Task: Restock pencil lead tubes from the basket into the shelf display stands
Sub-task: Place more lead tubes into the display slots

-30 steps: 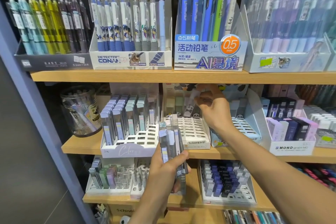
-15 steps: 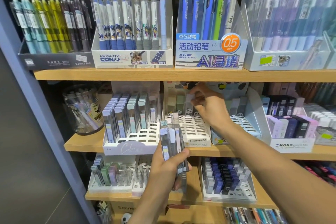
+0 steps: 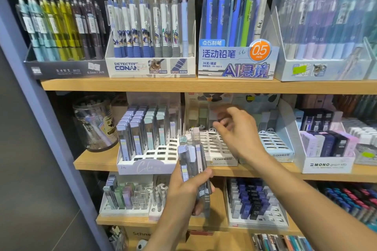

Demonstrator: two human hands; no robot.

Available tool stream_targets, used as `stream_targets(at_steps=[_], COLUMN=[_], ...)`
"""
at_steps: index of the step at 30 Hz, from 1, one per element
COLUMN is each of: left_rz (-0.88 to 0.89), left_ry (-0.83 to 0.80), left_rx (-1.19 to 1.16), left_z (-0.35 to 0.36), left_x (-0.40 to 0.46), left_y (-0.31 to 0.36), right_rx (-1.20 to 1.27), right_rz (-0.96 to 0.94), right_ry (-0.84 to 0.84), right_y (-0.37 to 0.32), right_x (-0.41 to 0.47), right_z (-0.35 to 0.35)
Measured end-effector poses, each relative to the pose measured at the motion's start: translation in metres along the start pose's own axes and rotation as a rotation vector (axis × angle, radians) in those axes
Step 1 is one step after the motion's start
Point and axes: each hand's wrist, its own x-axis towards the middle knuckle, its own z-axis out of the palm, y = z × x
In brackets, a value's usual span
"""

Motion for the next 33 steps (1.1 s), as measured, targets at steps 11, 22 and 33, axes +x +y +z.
stream_targets(at_steps=[11, 22, 33], left_rz=[-0.02, -0.029, 0.007], left_ry=[-0.155, -0.102, -0.088], left_rx=[-0.151, -0.194, -0.148], left_z=[-0.012, -0.009, -0.011], left_x=[-0.01, -0.028, -0.023], left_y=[0.008, 0.014, 0.012], right_rx=[0.734, 0.894, 0.909], right_rz=[0.359, 0.448, 0.387], right_ry=[-0.383, -0.265, -0.288], right_y=[-0.033, -0.032, -0.029], right_x=[-0.063, -0.067, -0.069], right_z=[-0.013, -0.017, -0.022])
